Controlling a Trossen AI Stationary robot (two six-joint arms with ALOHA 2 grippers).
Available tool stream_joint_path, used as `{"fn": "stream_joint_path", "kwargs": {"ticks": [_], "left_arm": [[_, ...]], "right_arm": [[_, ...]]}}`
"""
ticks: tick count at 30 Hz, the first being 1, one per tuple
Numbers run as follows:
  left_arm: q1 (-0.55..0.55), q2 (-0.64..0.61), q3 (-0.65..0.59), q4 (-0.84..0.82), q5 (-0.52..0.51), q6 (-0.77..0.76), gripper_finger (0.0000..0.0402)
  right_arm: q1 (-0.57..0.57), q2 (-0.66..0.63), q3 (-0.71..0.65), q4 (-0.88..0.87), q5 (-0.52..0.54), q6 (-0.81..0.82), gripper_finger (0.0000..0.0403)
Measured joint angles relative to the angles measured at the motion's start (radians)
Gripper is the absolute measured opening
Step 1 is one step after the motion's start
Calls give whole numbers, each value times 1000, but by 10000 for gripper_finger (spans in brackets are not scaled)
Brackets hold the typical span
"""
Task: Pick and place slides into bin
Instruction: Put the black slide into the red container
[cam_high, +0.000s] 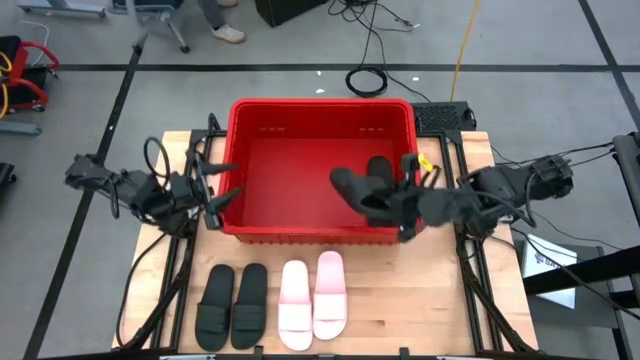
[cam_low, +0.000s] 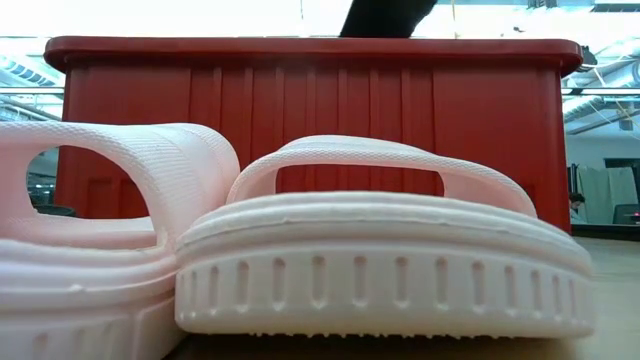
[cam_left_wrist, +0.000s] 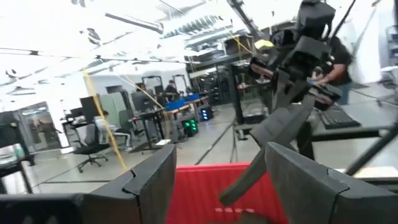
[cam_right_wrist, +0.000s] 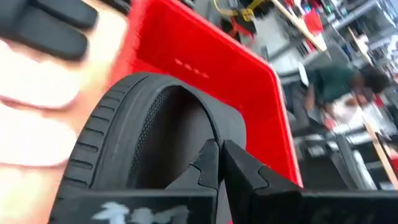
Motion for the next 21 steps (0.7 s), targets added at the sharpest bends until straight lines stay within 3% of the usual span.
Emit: {"fn": "stream_joint_path", "kwargs": {"ticks": [5, 10, 17, 21], "left_arm": [[140, -48, 0, -38, 80, -23, 253], [301, -54, 40, -128, 241, -102, 253], [517, 25, 132, -212, 417, -140, 253], [636, 56, 165, -217, 541, -166, 253]], "right_arm": [[-118, 0, 0, -33, -10, -63, 0], [-245, 0, 0, -51, -99, -97, 0], [-407, -7, -3, -45, -178, -175, 0], [-506, -26, -97, 48, -264, -249, 0]]}}
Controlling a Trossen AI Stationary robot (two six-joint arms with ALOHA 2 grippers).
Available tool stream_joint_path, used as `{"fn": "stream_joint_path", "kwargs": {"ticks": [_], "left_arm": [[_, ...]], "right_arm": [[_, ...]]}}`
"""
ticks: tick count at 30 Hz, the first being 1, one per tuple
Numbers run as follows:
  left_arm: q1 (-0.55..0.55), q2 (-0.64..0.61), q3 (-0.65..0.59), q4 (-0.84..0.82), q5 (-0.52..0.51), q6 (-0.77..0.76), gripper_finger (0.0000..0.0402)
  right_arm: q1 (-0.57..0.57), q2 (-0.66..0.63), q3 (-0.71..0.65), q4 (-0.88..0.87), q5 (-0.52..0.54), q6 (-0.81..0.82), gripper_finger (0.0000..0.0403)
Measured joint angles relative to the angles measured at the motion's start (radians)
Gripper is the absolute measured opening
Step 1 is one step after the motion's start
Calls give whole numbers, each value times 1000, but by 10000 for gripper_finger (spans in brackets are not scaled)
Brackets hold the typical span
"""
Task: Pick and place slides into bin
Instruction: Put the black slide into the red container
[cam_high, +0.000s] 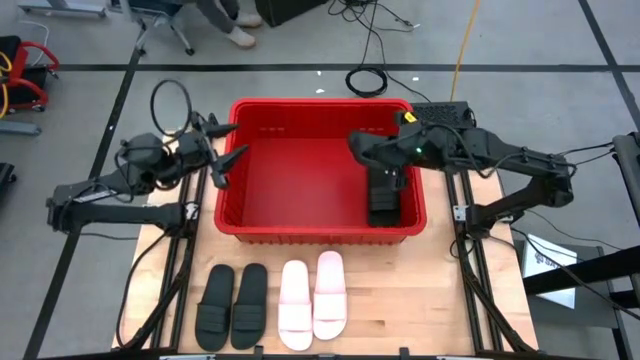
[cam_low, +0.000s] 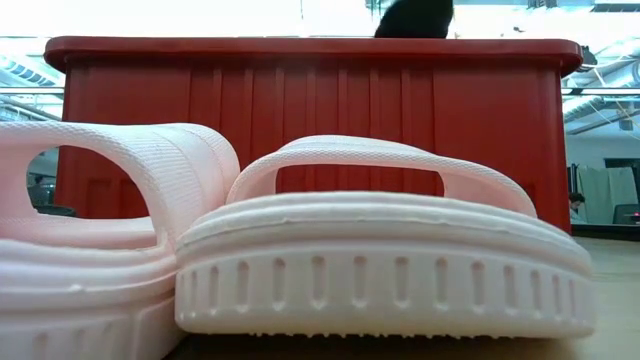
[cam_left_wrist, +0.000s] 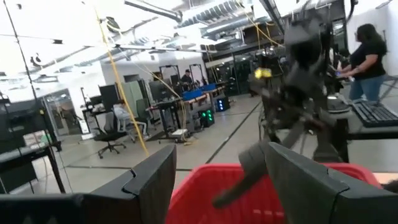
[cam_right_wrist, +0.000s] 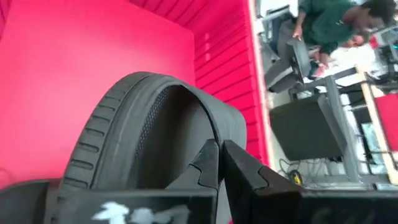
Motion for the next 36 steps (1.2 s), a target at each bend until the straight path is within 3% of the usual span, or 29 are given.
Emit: {"fn": "stream_joint_path", "kwargs": {"ticks": [4, 10, 15, 23, 27, 36], "left_arm": [[127, 18, 5, 1, 78, -30, 253], [316, 54, 5, 23, 291, -128, 253], [415, 115, 5, 52, 390, -168, 253], [475, 196, 5, 156, 508, -212, 253], [478, 202, 5, 167, 514, -216, 253], [478, 201, 5, 168, 547, -213, 253]], "right_arm": [[-86, -35, -154, 140, -72, -76, 0], [-185, -68, -345, 279, -56, -175, 0], [-245, -69, -428, 336, -55, -206, 0], [-270, -69, -497, 348, -48, -230, 0], [-271, -53, -537, 371, 29, -265, 0], [-280, -36, -641, 508, 30, -333, 0]]}}
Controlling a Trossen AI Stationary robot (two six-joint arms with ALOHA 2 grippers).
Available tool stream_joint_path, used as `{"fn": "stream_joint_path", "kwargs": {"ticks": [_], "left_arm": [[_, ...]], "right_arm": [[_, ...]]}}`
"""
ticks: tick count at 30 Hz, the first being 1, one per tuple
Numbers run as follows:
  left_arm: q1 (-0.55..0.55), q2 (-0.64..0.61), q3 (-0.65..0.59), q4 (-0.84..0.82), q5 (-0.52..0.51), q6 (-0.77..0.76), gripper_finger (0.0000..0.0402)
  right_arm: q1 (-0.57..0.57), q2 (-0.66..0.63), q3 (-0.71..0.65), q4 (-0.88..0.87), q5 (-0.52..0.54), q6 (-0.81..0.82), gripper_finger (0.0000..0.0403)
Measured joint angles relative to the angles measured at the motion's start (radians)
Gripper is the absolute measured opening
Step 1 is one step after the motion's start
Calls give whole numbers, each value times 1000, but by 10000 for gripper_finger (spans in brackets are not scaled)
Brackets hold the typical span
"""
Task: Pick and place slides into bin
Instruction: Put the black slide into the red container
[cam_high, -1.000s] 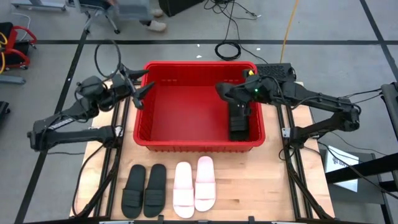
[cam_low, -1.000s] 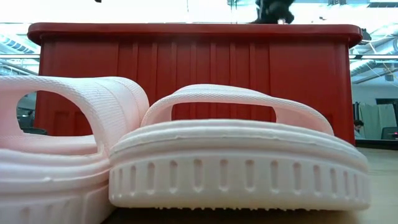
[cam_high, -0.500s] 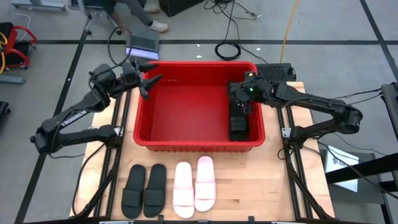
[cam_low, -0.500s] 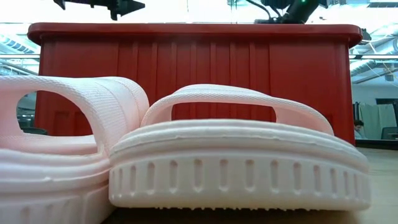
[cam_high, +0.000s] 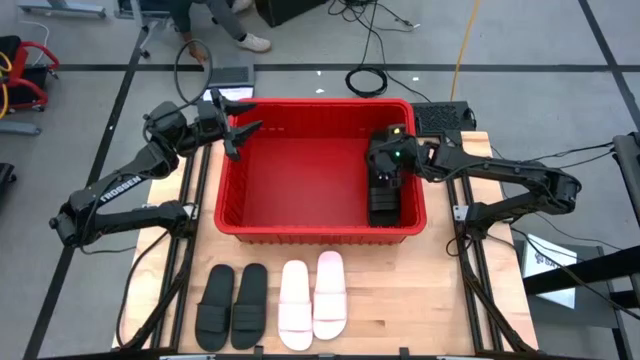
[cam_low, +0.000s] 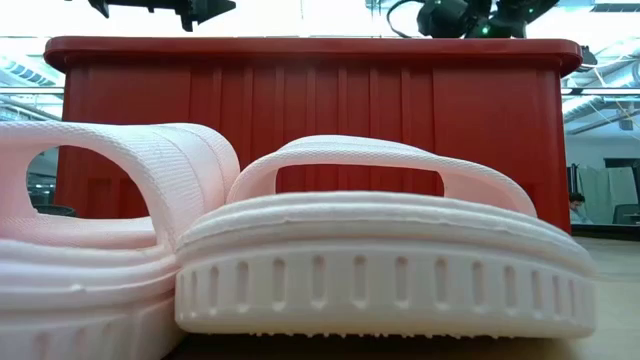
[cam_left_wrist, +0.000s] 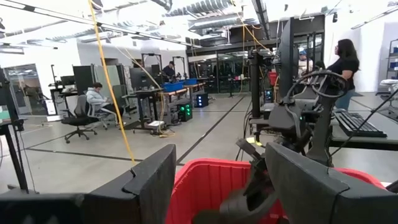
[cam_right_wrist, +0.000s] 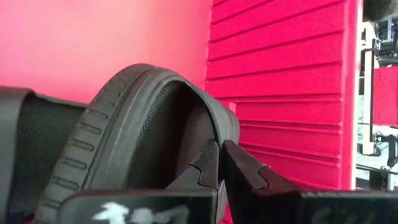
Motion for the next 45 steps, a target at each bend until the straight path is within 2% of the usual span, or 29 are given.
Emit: {"fn": "stream_joint_path", "kwargs": {"ticks": [11, 16, 25, 32, 39, 45], "left_arm": [[0, 0, 0, -3, 16, -2, 253], [0, 0, 0, -3, 29, -4, 253], [-1, 0, 0, -4, 68, -14, 253], [-1, 0, 0, -3, 69, -14, 253], [-1, 0, 0, -2, 69, -14, 253], [-1, 0, 0, -2, 69, -11, 253]], "right_arm": [[0, 1, -70, -1, -2, 0, 0], [0, 3, -103, -14, -67, 14, 0], [5, 7, -110, -17, -60, 25, 14], [23, 8, -110, -11, 23, 39, 68], [23, 10, -110, -38, 18, 98, 152], [41, 3, -110, -105, 12, 146, 189]]}}
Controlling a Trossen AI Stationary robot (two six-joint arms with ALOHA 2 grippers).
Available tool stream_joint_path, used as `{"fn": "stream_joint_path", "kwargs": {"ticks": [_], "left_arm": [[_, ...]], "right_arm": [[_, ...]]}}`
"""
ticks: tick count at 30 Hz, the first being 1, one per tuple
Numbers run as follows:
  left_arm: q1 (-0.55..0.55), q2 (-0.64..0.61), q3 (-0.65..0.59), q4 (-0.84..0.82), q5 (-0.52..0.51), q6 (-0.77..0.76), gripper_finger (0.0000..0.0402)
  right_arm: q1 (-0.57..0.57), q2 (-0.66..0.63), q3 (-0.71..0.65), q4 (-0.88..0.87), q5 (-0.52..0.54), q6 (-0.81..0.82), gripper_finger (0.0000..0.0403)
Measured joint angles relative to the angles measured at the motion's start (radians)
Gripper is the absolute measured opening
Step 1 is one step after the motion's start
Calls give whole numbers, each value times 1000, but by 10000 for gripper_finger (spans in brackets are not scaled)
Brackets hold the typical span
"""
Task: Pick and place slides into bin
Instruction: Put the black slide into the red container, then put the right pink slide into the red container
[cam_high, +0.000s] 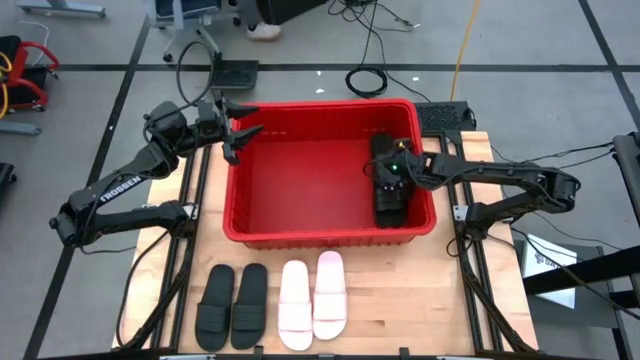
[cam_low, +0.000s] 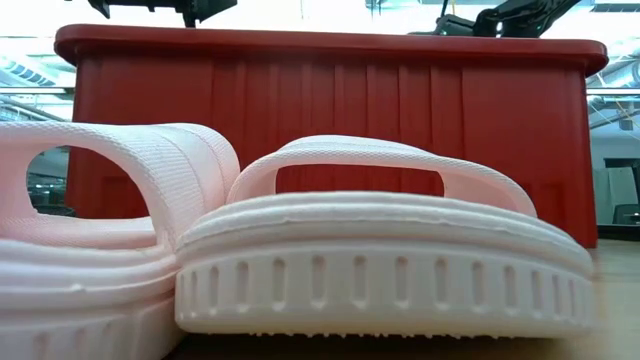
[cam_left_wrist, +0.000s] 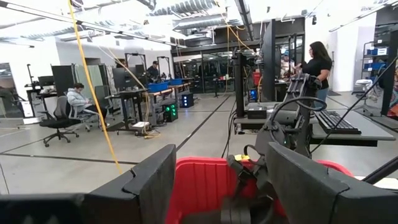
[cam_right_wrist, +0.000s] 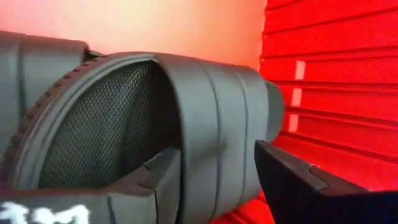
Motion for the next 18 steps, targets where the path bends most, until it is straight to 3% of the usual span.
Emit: {"fn": "stream_joint_path", "kwargs": {"ticks": [18], "left_arm": [[0, 0, 0, -2, 0, 4, 253]], "right_arm": [[80, -3, 107, -98, -22, 93, 193]]}}
